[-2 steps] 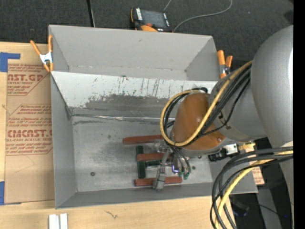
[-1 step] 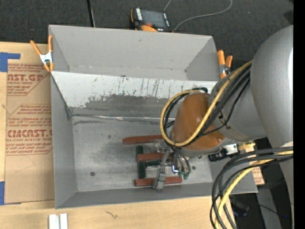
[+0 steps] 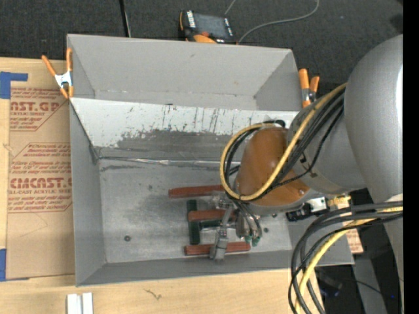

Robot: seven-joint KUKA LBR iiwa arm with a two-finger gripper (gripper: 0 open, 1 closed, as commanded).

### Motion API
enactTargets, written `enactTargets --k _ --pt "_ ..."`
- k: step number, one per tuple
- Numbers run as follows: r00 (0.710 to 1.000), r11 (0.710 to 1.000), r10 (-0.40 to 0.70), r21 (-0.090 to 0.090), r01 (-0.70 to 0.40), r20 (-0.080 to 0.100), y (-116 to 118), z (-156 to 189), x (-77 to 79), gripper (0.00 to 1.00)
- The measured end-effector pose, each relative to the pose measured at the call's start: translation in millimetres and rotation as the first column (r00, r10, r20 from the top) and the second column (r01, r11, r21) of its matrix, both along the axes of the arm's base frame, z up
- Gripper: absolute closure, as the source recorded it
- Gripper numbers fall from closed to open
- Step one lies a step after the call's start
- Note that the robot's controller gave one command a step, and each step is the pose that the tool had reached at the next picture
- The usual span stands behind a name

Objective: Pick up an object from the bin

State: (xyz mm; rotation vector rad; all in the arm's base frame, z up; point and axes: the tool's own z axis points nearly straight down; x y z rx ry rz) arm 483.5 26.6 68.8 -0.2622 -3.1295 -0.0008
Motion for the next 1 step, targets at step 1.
enactTargets --k 1 --pt "1.0 1.0 0.0 0.0 0.0 0.0 0.0 0.0 0.0 0.0"
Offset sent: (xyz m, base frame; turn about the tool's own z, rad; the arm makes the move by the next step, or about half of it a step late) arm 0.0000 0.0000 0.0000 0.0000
